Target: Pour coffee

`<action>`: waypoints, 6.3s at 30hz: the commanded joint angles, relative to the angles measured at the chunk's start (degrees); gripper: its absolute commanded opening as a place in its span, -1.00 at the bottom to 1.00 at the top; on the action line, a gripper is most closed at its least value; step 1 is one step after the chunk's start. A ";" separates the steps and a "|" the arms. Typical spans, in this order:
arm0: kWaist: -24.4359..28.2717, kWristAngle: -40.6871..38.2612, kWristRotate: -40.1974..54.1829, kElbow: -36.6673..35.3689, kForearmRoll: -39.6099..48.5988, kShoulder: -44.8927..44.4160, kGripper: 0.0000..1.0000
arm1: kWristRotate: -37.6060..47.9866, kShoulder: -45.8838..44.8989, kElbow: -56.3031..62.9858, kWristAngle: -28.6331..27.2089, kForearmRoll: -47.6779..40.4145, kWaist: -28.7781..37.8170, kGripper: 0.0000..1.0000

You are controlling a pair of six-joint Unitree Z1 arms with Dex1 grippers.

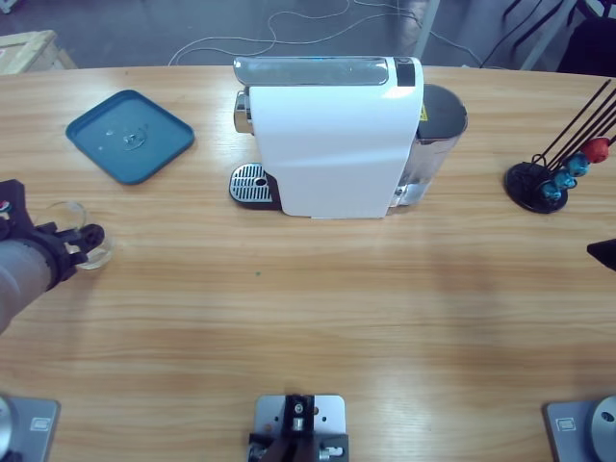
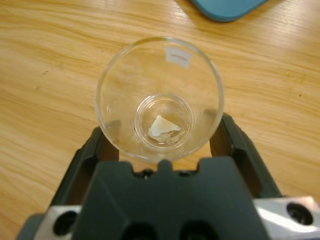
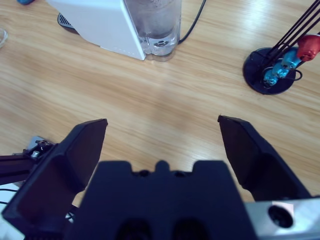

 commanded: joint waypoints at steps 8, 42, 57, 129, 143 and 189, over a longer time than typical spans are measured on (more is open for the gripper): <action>2.03 -12.07 33.99 -3.13 -0.09 -20.93 -1.00 | -0.14 -4.36 -0.56 -5.51 2.95 0.72 1.00; 35.69 -68.57 101.32 -1.18 -32.22 -9.24 0.07 | -1.56 -10.90 -7.85 -10.57 19.92 0.21 1.00; 22.44 -57.92 98.10 7.87 -17.14 -32.55 1.00 | -1.16 -11.62 -5.85 -9.85 16.93 0.19 1.00; -0.69 -33.92 105.53 -0.41 -27.14 -18.52 0.99 | -2.27 -20.71 -2.05 -8.34 14.12 0.19 1.00; 1.49 -29.14 124.34 -7.76 -12.66 -6.46 0.99 | -1.88 -23.87 -0.15 -8.42 13.94 0.19 1.00; -14.05 -14.27 96.13 -6.40 -25.67 -0.18 -1.00 | -2.37 -24.92 2.48 -6.14 10.93 0.19 1.00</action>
